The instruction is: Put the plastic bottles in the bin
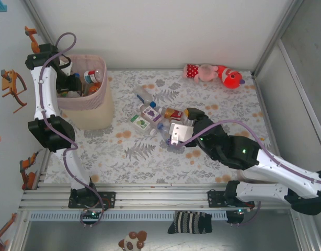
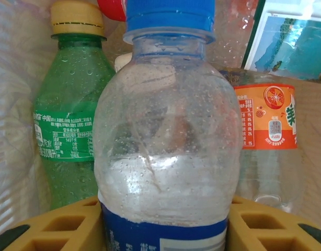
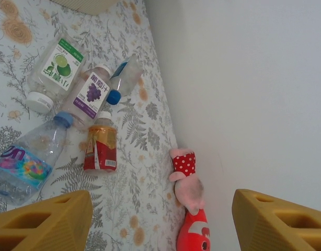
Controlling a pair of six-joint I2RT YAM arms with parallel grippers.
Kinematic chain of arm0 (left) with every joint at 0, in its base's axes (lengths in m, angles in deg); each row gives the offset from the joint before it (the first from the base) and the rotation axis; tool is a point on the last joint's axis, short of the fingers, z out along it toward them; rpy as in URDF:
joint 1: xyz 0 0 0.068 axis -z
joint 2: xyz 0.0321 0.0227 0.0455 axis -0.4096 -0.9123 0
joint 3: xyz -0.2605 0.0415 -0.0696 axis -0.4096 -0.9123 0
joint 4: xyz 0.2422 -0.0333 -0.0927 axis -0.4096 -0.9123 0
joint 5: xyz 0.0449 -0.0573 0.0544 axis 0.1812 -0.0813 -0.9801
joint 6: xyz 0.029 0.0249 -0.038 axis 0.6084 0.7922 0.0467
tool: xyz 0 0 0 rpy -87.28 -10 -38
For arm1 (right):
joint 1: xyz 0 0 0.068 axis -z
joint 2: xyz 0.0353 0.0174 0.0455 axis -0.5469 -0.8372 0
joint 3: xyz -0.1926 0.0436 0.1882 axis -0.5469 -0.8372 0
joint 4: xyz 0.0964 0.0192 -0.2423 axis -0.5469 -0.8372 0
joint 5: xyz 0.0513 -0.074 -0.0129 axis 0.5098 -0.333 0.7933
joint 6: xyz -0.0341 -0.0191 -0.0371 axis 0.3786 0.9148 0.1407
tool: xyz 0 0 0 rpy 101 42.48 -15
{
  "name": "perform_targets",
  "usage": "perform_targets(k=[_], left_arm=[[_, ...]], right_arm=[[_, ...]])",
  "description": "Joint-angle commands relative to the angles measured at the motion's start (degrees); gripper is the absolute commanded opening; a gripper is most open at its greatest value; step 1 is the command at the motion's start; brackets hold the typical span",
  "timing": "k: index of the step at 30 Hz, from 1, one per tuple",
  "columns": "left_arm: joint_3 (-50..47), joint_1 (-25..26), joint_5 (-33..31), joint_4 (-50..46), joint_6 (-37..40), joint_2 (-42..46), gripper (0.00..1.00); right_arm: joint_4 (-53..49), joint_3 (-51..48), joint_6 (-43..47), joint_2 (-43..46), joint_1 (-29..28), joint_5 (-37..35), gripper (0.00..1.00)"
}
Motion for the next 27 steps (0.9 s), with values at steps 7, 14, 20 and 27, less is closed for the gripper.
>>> perform_targets(k=[7, 14, 20, 27], left_arm=[[-1.8, 0.1, 2.2, -0.1, -1.4, 2.1, 0.64], [-0.7, 0.1, 5.2, 1.9, -2.6, 7.9, 0.7], [-0.1, 0.1, 7.5, 2.5, -3.1, 11.9, 0.73], [-1.8, 0.1, 15.3, 4.4, -4.2, 18.1, 0.73]], right_arm=[[3.5, 0.6, -6.9, -0.3, 0.7, 0.7, 0.76], [5.1, 3.4, -19.8, -3.9, 3.9, -1.7, 0.79], [5.2, 5.2, -34.0, -6.1, 8.4, 0.6, 0.79], [2.5, 6.6, -46.9, -7.1, 15.9, 7.5, 0.75]])
